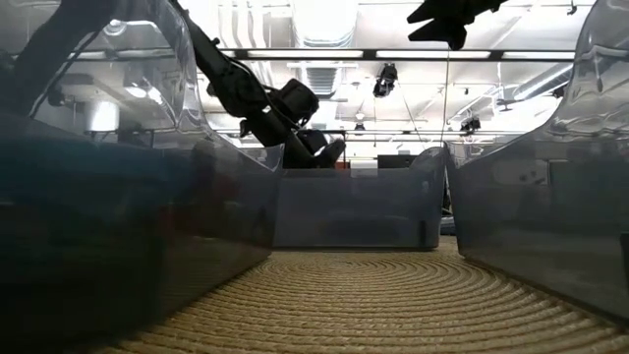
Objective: Pick and place Granola Bars by type
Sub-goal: Adjust the blue granola bar on the table
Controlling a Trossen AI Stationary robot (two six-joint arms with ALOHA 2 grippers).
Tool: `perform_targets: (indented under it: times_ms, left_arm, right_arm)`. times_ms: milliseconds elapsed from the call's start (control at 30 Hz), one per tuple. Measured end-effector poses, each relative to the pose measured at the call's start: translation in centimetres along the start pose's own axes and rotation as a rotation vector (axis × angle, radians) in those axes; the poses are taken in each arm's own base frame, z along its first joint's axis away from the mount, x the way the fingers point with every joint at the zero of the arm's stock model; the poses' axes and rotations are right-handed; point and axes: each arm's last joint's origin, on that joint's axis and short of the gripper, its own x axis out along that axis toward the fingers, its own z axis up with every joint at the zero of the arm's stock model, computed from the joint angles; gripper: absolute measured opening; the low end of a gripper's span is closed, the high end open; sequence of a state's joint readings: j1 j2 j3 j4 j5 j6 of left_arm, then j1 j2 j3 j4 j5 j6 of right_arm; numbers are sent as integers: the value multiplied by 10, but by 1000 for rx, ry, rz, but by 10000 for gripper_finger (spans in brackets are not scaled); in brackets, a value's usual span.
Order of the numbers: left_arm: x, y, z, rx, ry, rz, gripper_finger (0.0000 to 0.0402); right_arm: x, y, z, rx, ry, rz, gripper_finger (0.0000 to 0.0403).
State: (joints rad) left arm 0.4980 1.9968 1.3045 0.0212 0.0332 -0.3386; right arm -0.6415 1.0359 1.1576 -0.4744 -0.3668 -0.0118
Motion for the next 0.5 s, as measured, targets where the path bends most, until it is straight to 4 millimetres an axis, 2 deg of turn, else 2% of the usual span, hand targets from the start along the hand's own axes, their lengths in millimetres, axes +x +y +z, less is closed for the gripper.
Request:
perform_targets:
  times_ms: [167, 333, 500]
  left_arm:
    - [0, -5, -1, 3, 21, -18, 195]
    - [-9, -17, 9, 19, 2, -78, 195]
    - [-34, -30, 24, 85, -16, -126, 195]
  right_arm:
    - [0, 0, 0, -11, 0, -1, 226]
    - [0, 0, 0, -12, 2, -1, 226]
    - [0, 0, -3, 0, 35, -4, 226]
